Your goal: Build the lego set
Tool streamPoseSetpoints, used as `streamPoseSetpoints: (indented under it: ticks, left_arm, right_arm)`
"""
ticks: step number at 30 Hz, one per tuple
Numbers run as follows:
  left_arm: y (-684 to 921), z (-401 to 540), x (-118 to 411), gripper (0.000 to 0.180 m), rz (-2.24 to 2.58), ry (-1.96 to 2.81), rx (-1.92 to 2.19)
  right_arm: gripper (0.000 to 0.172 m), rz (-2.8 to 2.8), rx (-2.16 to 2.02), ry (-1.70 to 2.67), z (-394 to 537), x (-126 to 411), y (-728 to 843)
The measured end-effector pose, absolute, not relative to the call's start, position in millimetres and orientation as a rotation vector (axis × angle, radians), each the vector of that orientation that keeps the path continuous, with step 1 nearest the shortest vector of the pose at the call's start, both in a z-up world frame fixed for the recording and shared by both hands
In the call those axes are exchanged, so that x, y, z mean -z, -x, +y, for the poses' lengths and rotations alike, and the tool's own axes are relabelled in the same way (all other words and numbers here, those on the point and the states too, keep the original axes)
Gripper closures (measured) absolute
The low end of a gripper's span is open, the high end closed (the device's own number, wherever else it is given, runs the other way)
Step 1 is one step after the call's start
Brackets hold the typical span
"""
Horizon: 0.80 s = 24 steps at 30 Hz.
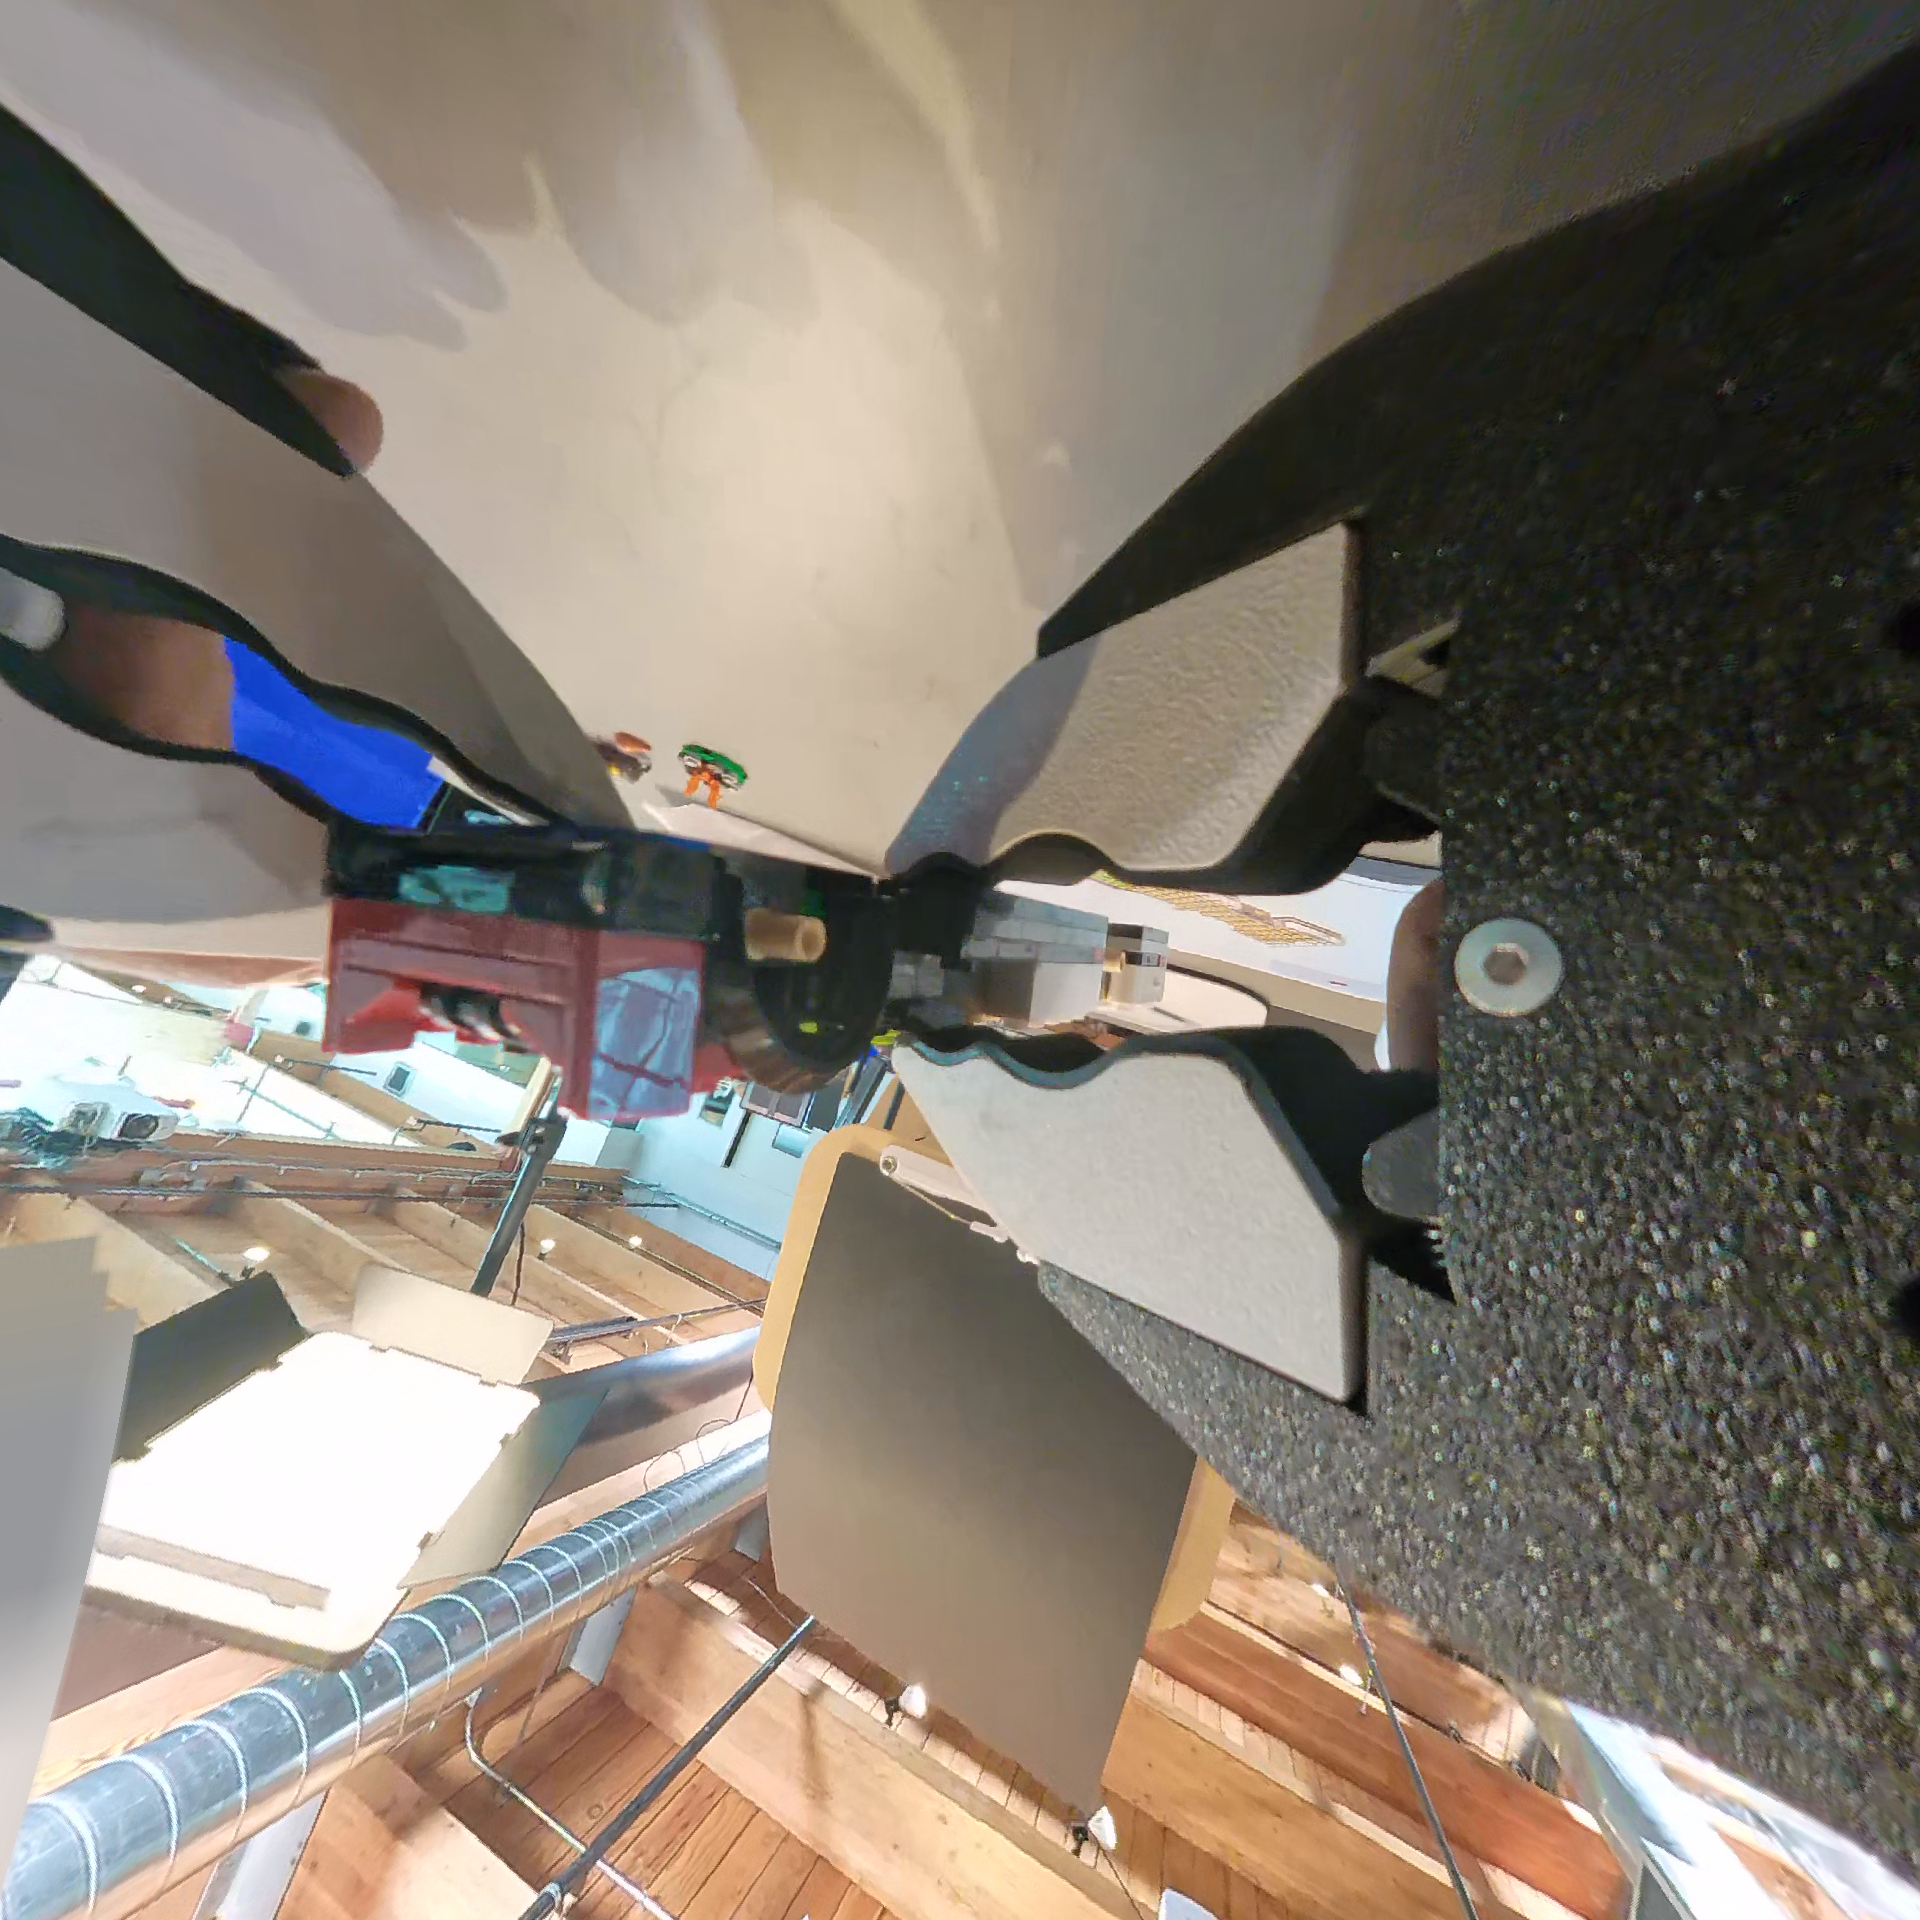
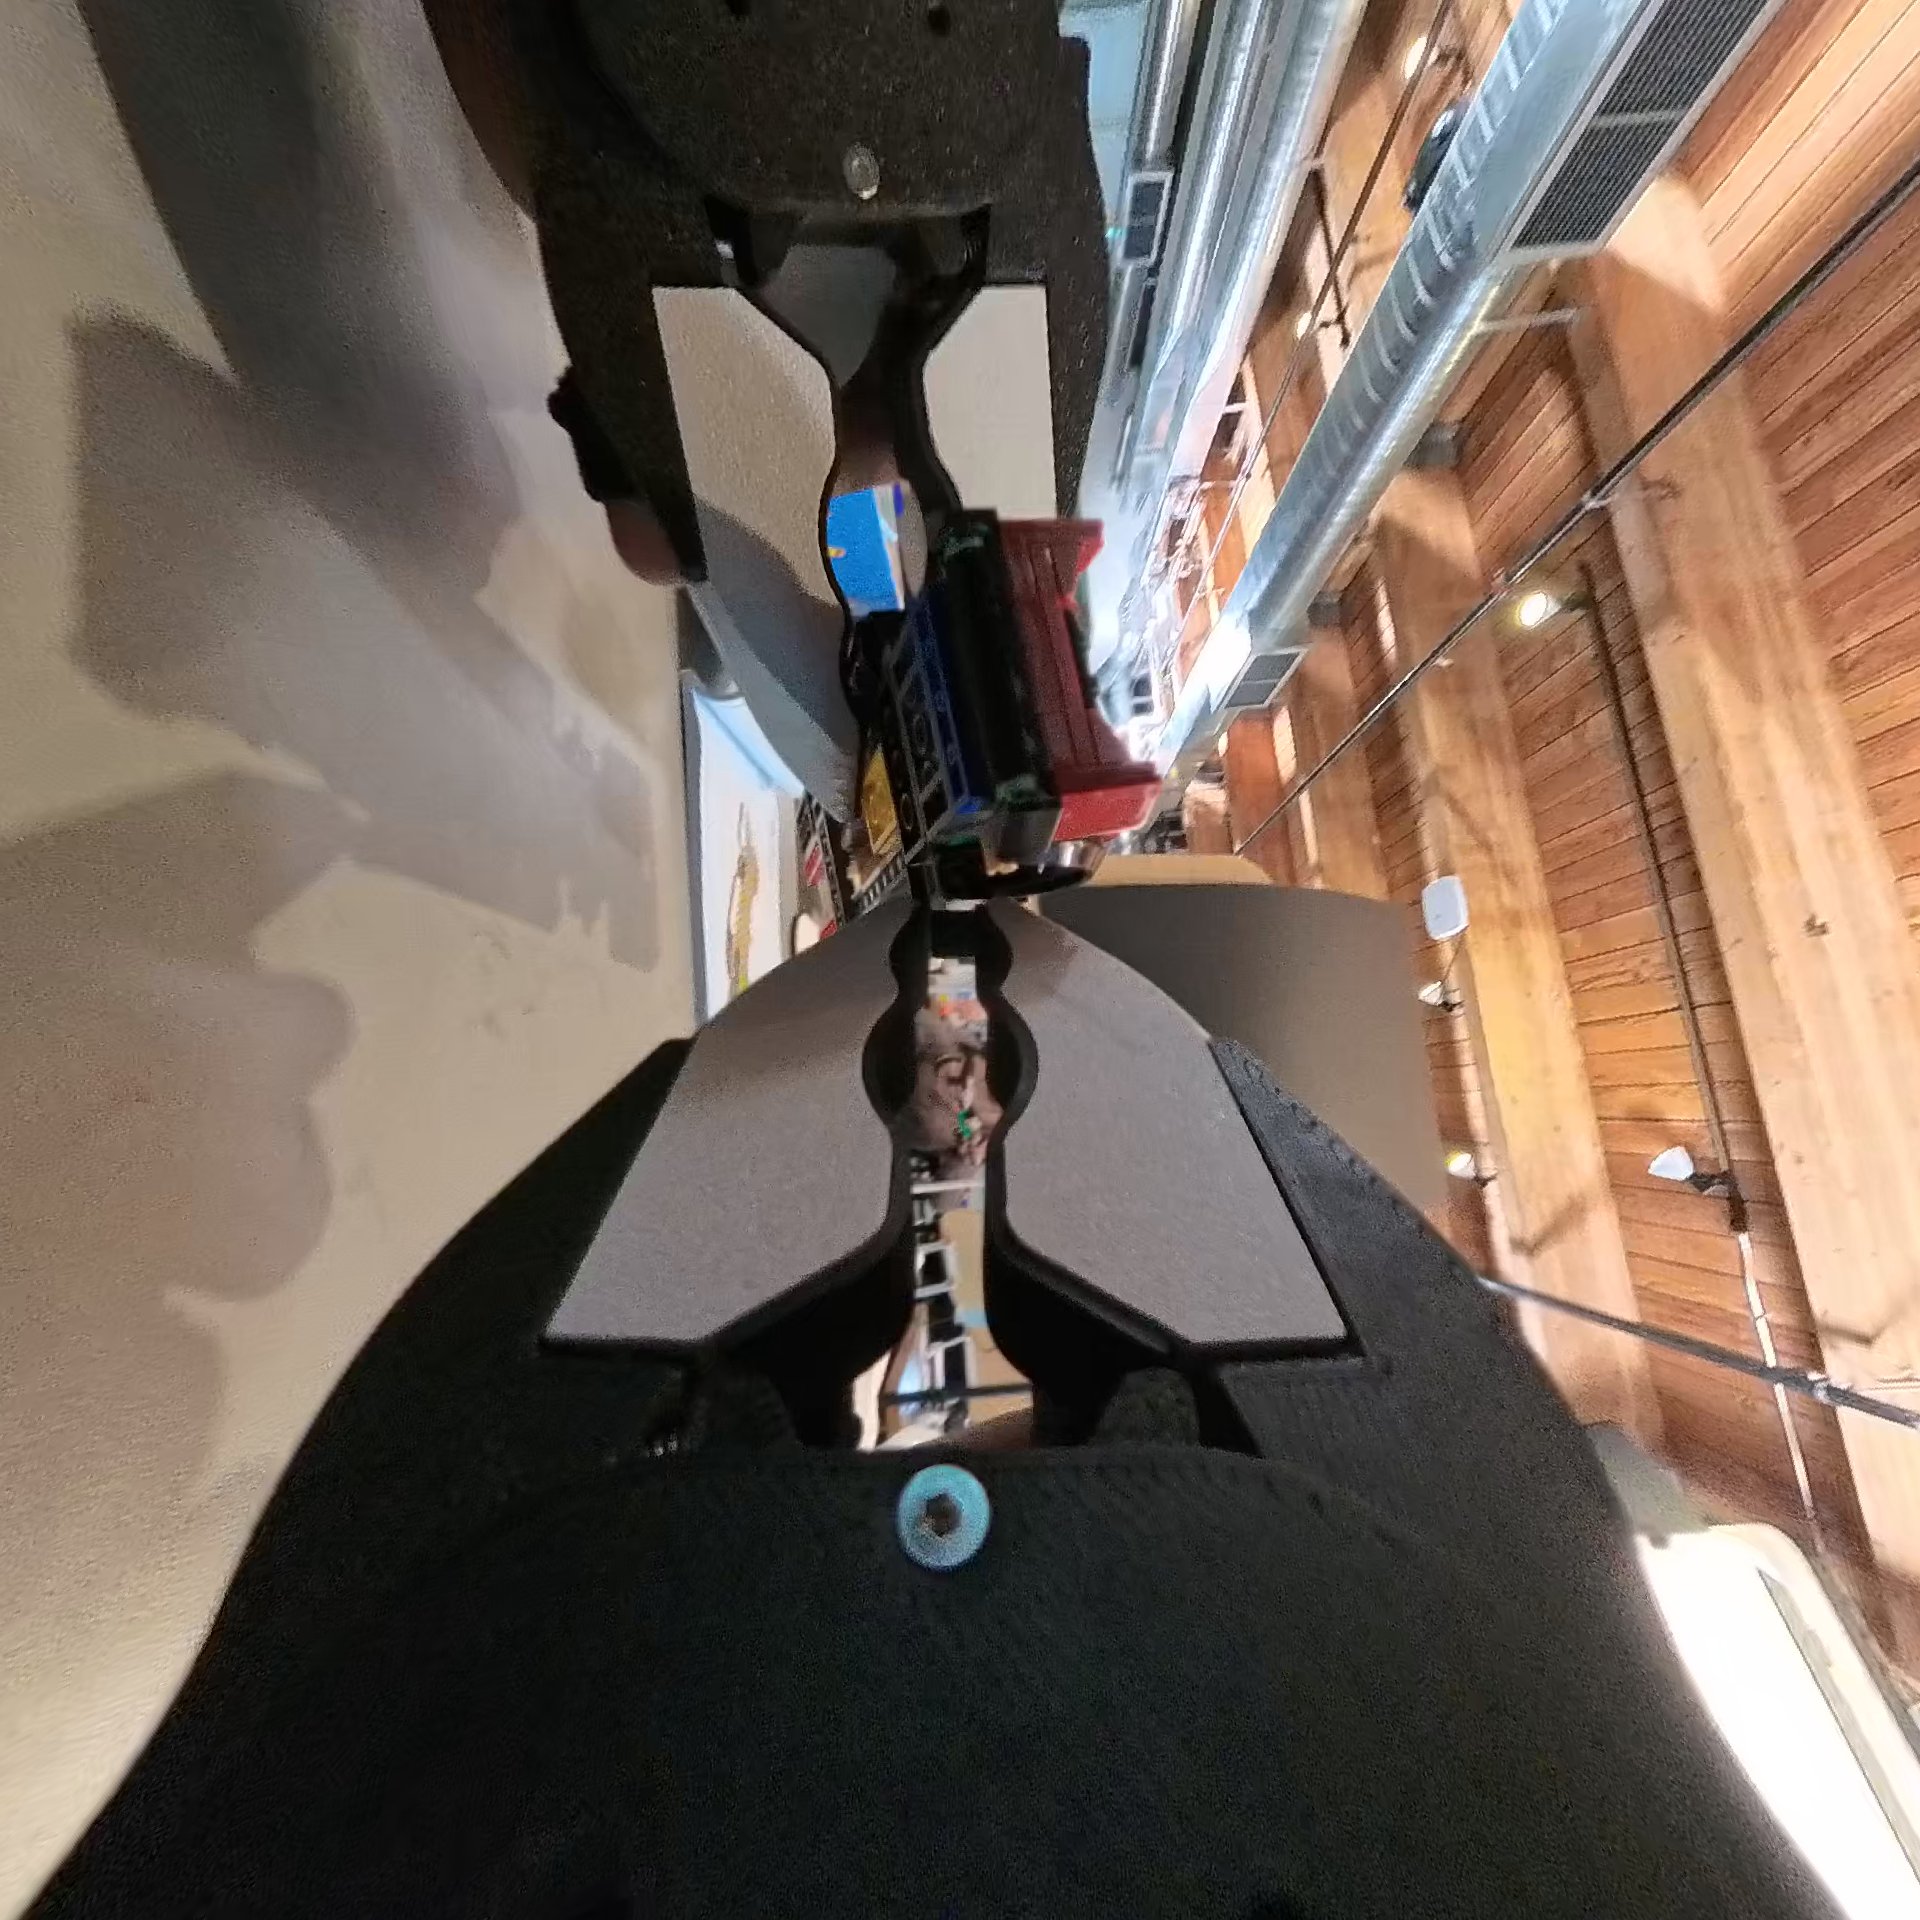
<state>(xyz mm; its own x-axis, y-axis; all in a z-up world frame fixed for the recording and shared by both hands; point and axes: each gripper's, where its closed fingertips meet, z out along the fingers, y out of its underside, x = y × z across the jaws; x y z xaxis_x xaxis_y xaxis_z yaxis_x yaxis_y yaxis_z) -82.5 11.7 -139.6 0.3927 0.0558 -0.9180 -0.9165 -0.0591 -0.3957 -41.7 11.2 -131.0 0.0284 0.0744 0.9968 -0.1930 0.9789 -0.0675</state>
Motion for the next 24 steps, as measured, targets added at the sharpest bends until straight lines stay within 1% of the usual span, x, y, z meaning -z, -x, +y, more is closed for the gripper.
streamPoseSetpoints:
  ticks: [10,24]
  left_arm:
    - [66.8,5.5,131.2,0.156,0.808,1.329,-0.835]
    - [48.1,2.4,127.8,0.156,0.799,1.292,-0.707]
  right_arm:
    - [0.164,-1.447,-0.278,-0.299,-0.7,112.4,26.1]
    - [0.165,-1.606,-0.518,-0.332,-7.9,104.1,7.9]
